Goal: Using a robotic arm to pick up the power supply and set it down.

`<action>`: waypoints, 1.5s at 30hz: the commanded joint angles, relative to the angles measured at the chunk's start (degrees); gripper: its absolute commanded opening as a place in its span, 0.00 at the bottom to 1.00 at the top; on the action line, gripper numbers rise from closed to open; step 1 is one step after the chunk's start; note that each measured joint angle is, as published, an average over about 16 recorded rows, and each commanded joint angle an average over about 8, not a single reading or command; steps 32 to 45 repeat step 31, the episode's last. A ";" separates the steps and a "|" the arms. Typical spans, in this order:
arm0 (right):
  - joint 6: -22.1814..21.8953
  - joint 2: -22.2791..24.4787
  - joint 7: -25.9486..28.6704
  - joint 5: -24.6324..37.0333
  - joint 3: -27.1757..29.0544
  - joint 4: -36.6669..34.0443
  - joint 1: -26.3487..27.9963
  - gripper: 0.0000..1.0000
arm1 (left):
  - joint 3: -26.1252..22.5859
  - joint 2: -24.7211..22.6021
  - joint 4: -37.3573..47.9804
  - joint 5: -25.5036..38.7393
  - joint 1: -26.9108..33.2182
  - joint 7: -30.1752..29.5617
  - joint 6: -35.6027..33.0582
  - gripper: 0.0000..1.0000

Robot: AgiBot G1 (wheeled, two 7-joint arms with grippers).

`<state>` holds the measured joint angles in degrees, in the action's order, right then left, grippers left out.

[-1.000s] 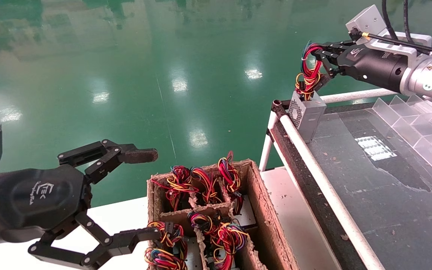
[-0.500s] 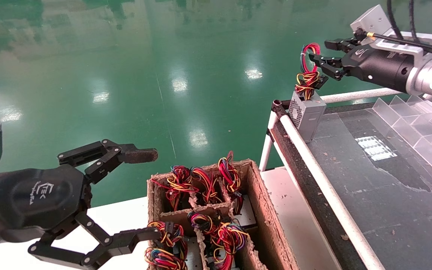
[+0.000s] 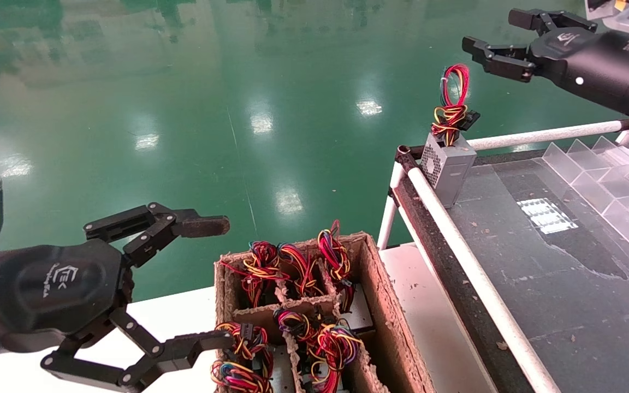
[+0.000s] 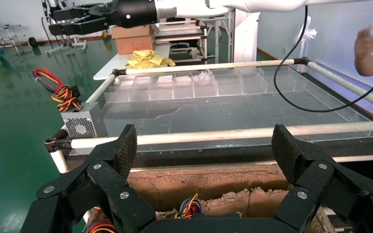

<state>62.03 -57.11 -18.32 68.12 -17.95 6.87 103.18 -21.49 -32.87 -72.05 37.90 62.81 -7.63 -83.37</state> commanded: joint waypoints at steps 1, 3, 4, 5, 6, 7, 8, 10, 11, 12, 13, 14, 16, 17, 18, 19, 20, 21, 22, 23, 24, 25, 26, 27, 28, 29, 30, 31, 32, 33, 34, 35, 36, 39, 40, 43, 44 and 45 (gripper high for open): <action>0.85 0.79 1.02 -0.94 0.10 2.25 -1.40 1.00 | 0.00 0.00 0.00 0.00 0.00 0.00 0.00 1.00; 1.72 1.60 2.09 -1.91 0.17 4.71 -2.94 1.00 | 0.00 0.00 0.00 0.00 0.00 0.00 0.00 1.00; 2.16 2.01 2.63 -2.40 0.21 5.97 -3.72 1.00 | 0.00 0.00 0.00 0.00 0.00 0.00 0.00 1.00; 2.59 2.41 3.16 -2.87 0.24 7.17 -4.47 1.00 | 0.00 0.00 0.00 0.00 0.00 0.00 0.00 1.00; 3.03 2.83 3.70 -3.37 0.28 8.42 -5.25 1.00 | 0.00 0.00 0.00 0.00 0.00 0.00 0.00 1.00; 3.47 3.24 4.25 -3.86 0.31 9.68 -6.03 1.00 | 0.00 0.00 0.00 0.00 0.00 0.00 0.00 1.00; 3.90 3.64 4.77 -4.33 0.35 10.88 -6.78 1.00 | 0.00 0.00 0.00 0.00 0.00 0.00 0.00 1.00; 4.79 4.47 5.86 -5.31 0.42 13.38 -8.35 1.00 | 0.00 0.00 0.00 0.00 0.00 0.00 0.00 1.00; 5.21 4.86 6.39 -5.79 0.45 14.59 -9.10 1.00 | 0.00 0.00 0.00 0.00 0.00 0.00 0.00 1.00; 5.66 5.28 6.93 -6.28 0.49 15.84 -9.88 1.00 | 0.00 0.00 0.00 0.00 0.00 0.00 0.00 1.00; 6.10 5.69 7.47 -6.77 0.52 17.09 -10.66 1.00 | 0.00 0.00 0.00 0.00 0.00 0.00 0.00 1.00; 6.53 6.09 8.00 -7.24 0.56 18.29 -11.41 1.00 | -0.01 0.00 0.00 0.00 0.00 0.00 0.00 1.00; 7.41 6.92 9.09 -8.22 0.63 20.80 -12.97 1.00 | -0.01 0.00 0.00 0.00 0.00 0.00 0.00 1.00; 7.84 7.31 9.61 -8.70 0.66 22.00 -13.72 1.00 | -0.01 0.00 0.00 0.00 0.00 0.00 0.00 1.00; 8.28 7.73 10.16 -9.19 0.70 23.25 -14.50 1.00 | -0.01 0.00 0.00 0.00 0.00 0.00 0.00 1.00; 8.72 8.14 10.70 -9.68 0.73 24.50 -15.28 1.00 | -0.01 0.00 0.00 0.00 0.00 0.00 0.00 1.00; 9.15 8.54 11.23 -10.15 0.77 25.71 -16.04 1.00 | -0.01 0.00 0.00 0.00 0.00 0.00 0.00 1.00; 9.60 8.95 11.77 -10.65 0.80 26.96 -16.82 1.00 | -0.01 0.00 0.00 0.00 0.00 0.00 0.00 1.00; 10.04 9.37 12.32 -11.14 0.84 28.21 -17.60 1.00 | -0.01 0.00 0.00 0.00 0.00 0.00 0.00 1.00; 10.47 9.77 12.85 -11.61 0.87 29.43 -18.36 1.00 | -0.01 0.00 0.00 0.00 0.00 0.01 0.00 1.00; 10.91 10.18 13.39 -12.11 0.91 30.68 -19.14 1.00 | -0.01 0.00 0.00 0.00 0.00 0.01 0.00 1.00; 11.35 10.60 13.94 -12.60 0.94 31.93 -19.92 1.00 | -0.01 0.00 0.00 -0.01 0.00 0.01 0.00 1.00; 11.78 11.00 14.46 -13.07 0.98 33.14 -20.67 1.00 | -0.01 0.00 0.00 -0.01 0.00 0.01 0.00 1.00; 12.23 11.41 15.01 -13.56 1.01 34.39 -21.45 1.00 | -0.01 0.00 0.00 -0.01 0.00 0.01 0.00 1.00; 12.67 11.82 15.55 -14.06 1.05 35.64 -22.24 1.00 | -0.01 0.00 0.00 -0.01 0.00 0.01 0.00 1.00; 12.88 12.02 15.81 -14.29 1.07 36.25 -22.61 1.00 | -0.01 0.00 0.00 -0.01 0.00 0.01 0.00 1.00; 13.10 12.23 16.08 -14.54 1.09 36.87 -23.00 1.00 | -0.01 0.00 0.00 -0.01 0.00 0.01 0.00 1.00; 13.33 12.44 16.36 -14.79 1.10 37.50 -23.39 1.00 | -0.01 0.00 0.00 -0.01 0.00 0.01 0.00 1.00; 13.33 12.44 16.36 -14.79 1.10 37.50 -23.39 1.00 | -0.01 0.00 0.00 -0.01 0.00 0.01 0.00 1.00; 13.33 12.44 16.36 -14.79 1.10 37.50 -23.39 1.00 | -0.01 0.00 0.00 -0.01 0.00 0.01 0.00 1.00; 13.33 12.44 16.36 -14.79 1.10 37.50 -23.39 1.00 | -0.01 0.00 0.00 -0.01 0.00 0.01 0.00 1.00; 13.33 12.44 16.36 -14.79 1.10 37.50 -23.39 1.00 | -0.01 0.00 0.00 -0.01 0.00 0.01 0.00 1.00; 13.33 12.44 16.36 -14.79 1.10 37.50 -23.39 1.00 | -0.01 0.00 0.00 -0.01 0.00 0.01 0.00 1.00; 13.33 12.44 16.36 -14.79 1.10 37.50 -23.39 1.00 | -0.01 0.00 0.00 -0.01 0.00 0.01 0.00 1.00; 13.33 12.44 16.36 -14.79 1.10 37.50 -23.39 1.00 | -0.01 0.00 0.00 -0.01 0.00 0.01 0.00 1.00; 13.33 12.44 16.36 -14.79 1.10 37.50 -23.39 1.00 | -0.01 0.00 0.00 -0.01 0.00 0.01 0.00 1.00; 13.33 12.44 16.36 -14.79 1.10 37.50 -23.39 1.00 | -0.01 0.00 0.00 -0.01 0.00 0.01 0.00 1.00; 13.33 12.44 16.36 -14.79 1.10 37.50 -23.39 1.00 | -0.01 0.00 0.00 -0.01 0.00 0.01 0.00 1.00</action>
